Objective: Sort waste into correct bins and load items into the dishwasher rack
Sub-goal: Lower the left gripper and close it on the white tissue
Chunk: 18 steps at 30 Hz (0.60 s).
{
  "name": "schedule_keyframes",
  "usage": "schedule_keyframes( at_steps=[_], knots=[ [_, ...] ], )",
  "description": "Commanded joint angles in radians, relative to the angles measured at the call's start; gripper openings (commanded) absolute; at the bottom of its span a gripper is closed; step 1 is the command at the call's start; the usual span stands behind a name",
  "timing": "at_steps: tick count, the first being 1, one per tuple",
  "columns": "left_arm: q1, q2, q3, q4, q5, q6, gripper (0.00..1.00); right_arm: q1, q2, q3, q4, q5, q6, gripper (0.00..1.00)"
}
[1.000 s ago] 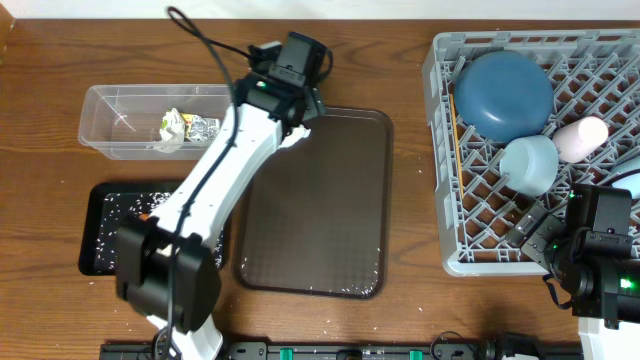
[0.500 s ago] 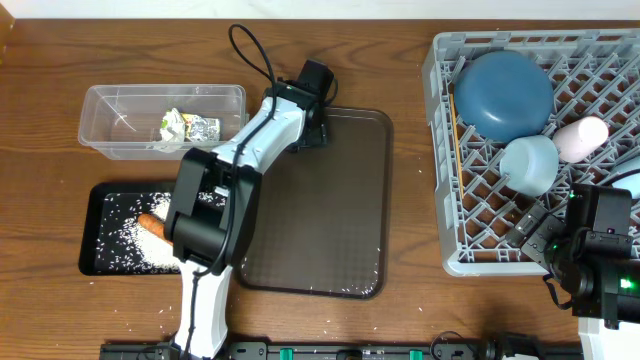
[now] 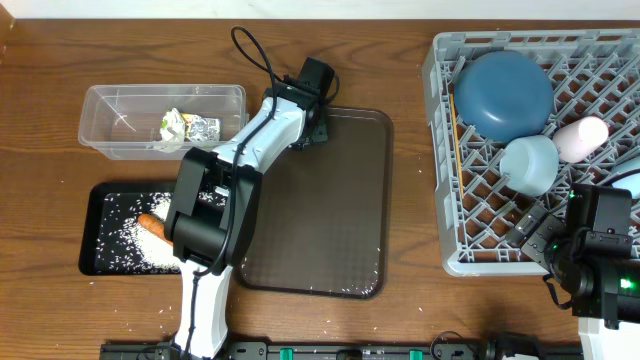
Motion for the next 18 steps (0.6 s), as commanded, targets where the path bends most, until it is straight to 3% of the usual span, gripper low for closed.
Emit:
schedule_keyframes(
  at_steps=[1,6,11,18],
  knots=[
    [-0.001,0.007,-0.001,0.000,0.006,0.003,0.53,0.008,-0.001,0.000,-0.001,0.006,0.015,0.99],
    [-0.001,0.010,-0.002,0.000,0.006,0.003,0.36,0.008,-0.001,0.000,-0.001,0.006,0.015,0.99],
    [-0.001,0.016,-0.002,-0.005,0.006,0.002,0.09,0.008,-0.001,0.000,-0.002,0.006,0.015,0.99],
    [-0.025,-0.026,-0.002,-0.079,0.006,0.002,0.06,0.008,-0.001,0.000,-0.001,0.006,0.015,0.99]
  ],
)
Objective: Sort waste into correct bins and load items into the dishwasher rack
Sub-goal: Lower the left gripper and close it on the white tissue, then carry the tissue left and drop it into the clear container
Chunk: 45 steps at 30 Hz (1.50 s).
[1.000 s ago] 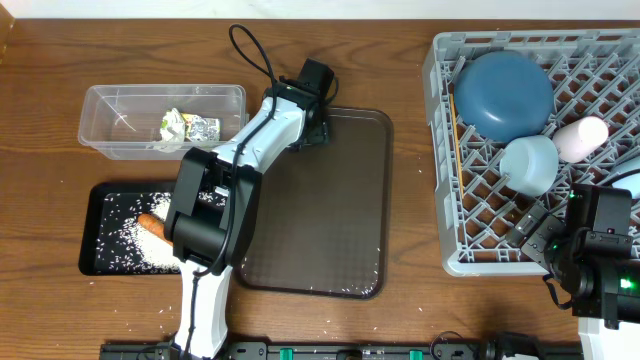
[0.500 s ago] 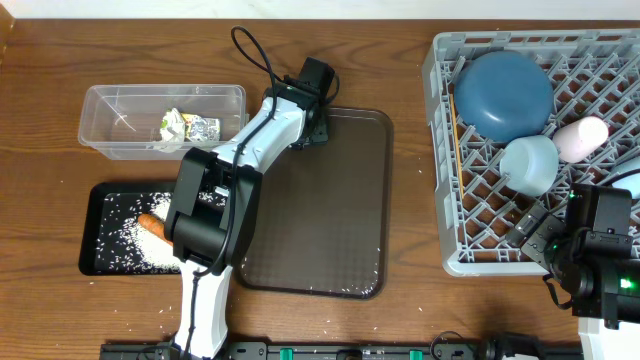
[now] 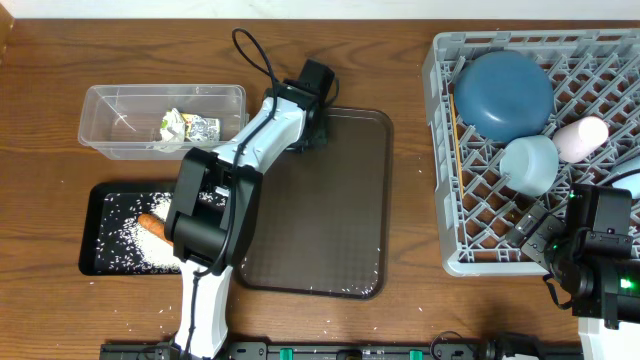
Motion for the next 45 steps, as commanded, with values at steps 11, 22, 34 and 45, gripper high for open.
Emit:
schedule_keyframes(
  at_steps=[11,22,34,45],
  knots=[
    [-0.097,-0.304,-0.002,-0.027,-0.005,-0.008,0.06,0.008,-0.001,0.000,-0.001,0.006,0.015,0.99],
    [0.018,-0.503,-0.002,0.018,-0.096,-0.085,0.06,0.008,-0.001,0.000,-0.002,0.006,0.015,0.99],
    [0.382,-0.392,-0.002,-0.018,-0.084,-0.129,0.13,0.008,-0.001,0.000,-0.002,0.006,0.015,0.99],
    [0.470,-0.355,-0.002,-0.150,-0.060,-0.192,0.73,0.008,-0.001,0.000,-0.002,0.006,0.015,0.99]
  ],
)
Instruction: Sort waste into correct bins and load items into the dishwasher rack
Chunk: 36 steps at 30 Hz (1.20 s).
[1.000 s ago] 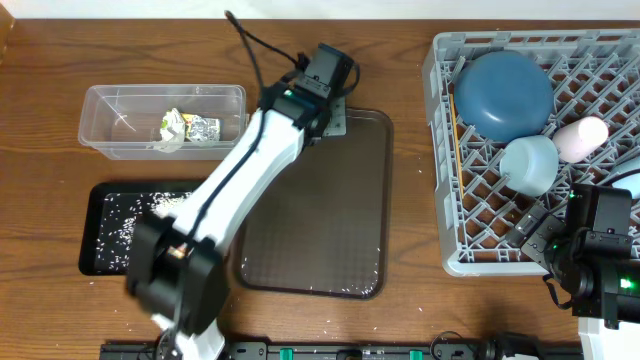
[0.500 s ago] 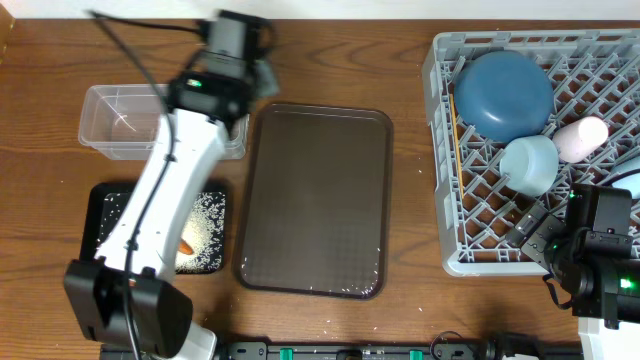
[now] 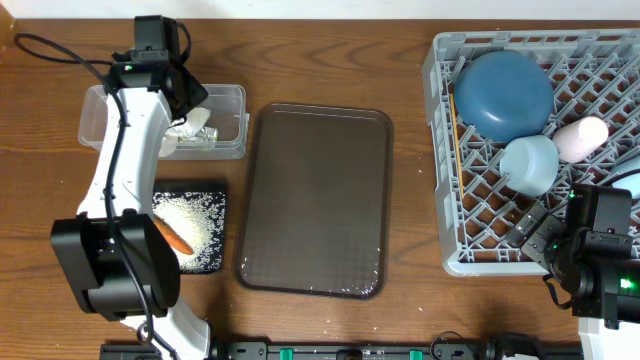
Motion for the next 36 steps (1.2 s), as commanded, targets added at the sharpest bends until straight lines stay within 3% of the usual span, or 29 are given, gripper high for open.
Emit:
schedule_keyframes(
  at_steps=[1,7,15,21,24,30,36],
  knots=[
    [0.002,-0.031,0.008,-0.046,0.036,-0.016,0.73,0.008,-0.001,0.000,-0.001,0.006,0.015,0.99],
    [0.002,-0.193,0.008,-0.130,0.178,-0.016,0.73,0.008,-0.001,0.000,-0.001,0.006,0.015,0.99],
    [0.002,-0.452,-0.013,-0.401,0.166,-0.058,0.73,0.008,-0.001,0.000,-0.001,0.006,0.015,0.99],
    [0.002,-0.692,-0.249,-0.432,0.178,-0.070,0.74,0.008,-0.001,0.000,-0.001,0.006,0.015,0.99],
    [0.002,-0.798,-0.388,-0.483,0.178,-0.130,0.89,0.008,-0.001,0.000,-0.002,0.006,0.015,0.99],
    [0.002,-0.904,-0.535,-0.623,0.177,-0.158,0.93,0.008,-0.001,0.000,-0.001,0.006,0.015,0.99],
    [0.002,-0.904,-0.556,-0.634,0.177,-0.158,0.95,0.008,-0.001,0.000,-0.001,0.006,0.015,0.99]
  ],
)
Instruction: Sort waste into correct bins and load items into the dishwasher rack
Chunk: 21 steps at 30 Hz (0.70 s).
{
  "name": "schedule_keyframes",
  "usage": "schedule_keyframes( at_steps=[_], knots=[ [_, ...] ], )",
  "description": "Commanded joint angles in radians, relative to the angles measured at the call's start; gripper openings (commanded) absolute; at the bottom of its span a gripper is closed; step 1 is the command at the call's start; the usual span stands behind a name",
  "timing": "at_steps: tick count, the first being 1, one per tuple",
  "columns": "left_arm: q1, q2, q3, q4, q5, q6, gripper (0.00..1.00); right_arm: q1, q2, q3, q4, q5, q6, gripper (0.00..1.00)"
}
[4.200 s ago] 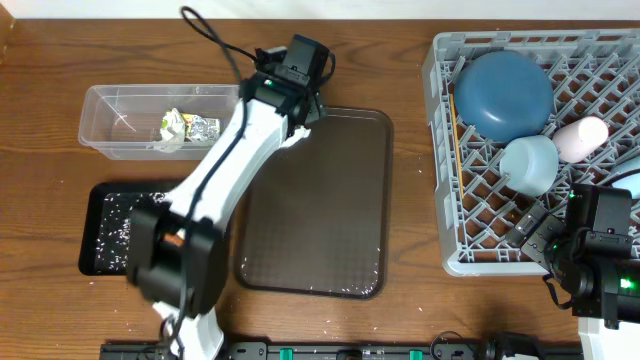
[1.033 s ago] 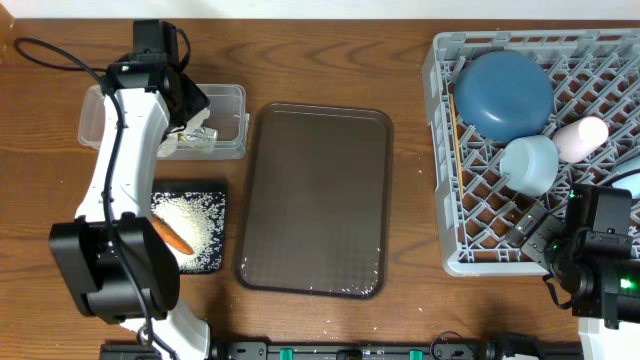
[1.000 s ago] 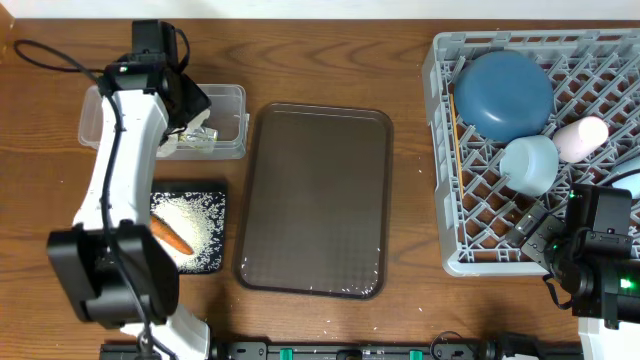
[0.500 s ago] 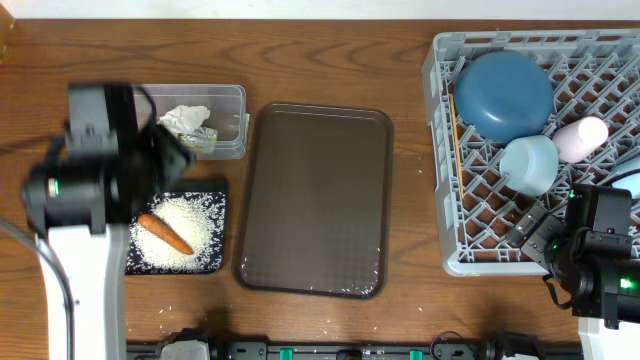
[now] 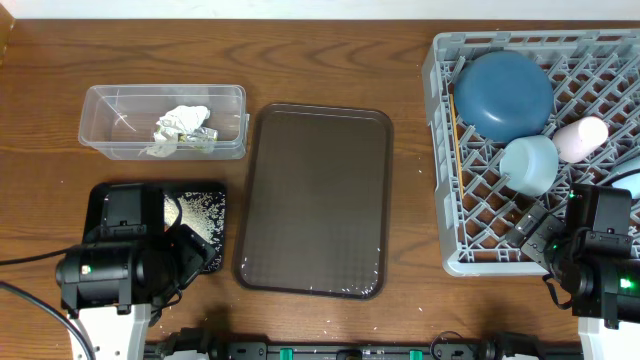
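Note:
The clear plastic bin [image 5: 110, 140] at back left holds crumpled white wrappers [image 5: 180, 128]. In front of it lies a black tray [image 5: 205, 215] scattered with rice, half covered by my left arm. My left gripper [image 5: 190, 255] sits low over the tray's front right corner, its jaws too dark to read. The grey dishwasher rack [image 5: 440, 150] on the right carries a blue bowl [image 5: 505, 95], a pale blue cup [image 5: 530, 165] and a pink cup [image 5: 582, 138]. My right gripper [image 5: 532, 232] rests at the rack's front edge, its jaws unclear.
A brown serving tray [image 5: 315, 200] lies bare in the middle of the wooden table, with a few crumbs near its front edge. A thin wooden stick [image 5: 455, 130] runs along the rack's left side.
My left arm was stretched over the clear bin with the gripper above the wrappers. It is now drawn back to the front left, over the black tray. The carrot on that tray is hidden.
At first my left gripper was at the brown tray's back left corner and stayed there. Then it hung over the clear bin. Now the arm is back at the front, and a white crumpled piece tops the bin's contents. The right arm never moved.

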Motion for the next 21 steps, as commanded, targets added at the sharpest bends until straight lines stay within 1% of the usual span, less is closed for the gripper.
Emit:
schedule_keyframes(
  at_steps=[1,6,7,9,13,15,18,21],
  knots=[
    [0.002,0.006,-0.005,-0.002,-0.002,-0.016,0.95,0.008,-0.001,0.000,-0.001,0.006,0.015,0.99],
    [0.002,0.008,-0.004,-0.003,-0.002,-0.016,0.96,0.008,-0.001,0.000,-0.001,0.006,0.015,0.99],
    [0.002,0.008,-0.005,-0.004,-0.006,-0.012,0.99,0.008,-0.001,0.000,-0.001,0.006,0.015,0.99],
    [0.001,0.009,-0.004,0.000,-0.016,0.010,0.99,0.008,-0.001,0.000,-0.001,0.006,0.015,0.99],
    [0.002,-0.007,-0.018,0.010,-0.008,0.011,1.00,0.008,-0.001,0.000,-0.001,0.006,0.015,0.99],
    [0.000,-0.038,-0.046,0.037,-0.008,0.058,1.00,0.008,-0.001,0.000,-0.001,0.006,0.015,0.99],
    [-0.018,-0.114,-0.129,0.169,0.003,0.134,1.00,0.008,-0.001,0.000,-0.001,0.006,0.015,0.99],
    [-0.051,-0.224,-0.263,0.411,0.086,0.256,1.00,0.008,-0.001,0.000,-0.001,0.006,0.015,0.99]
  ],
)
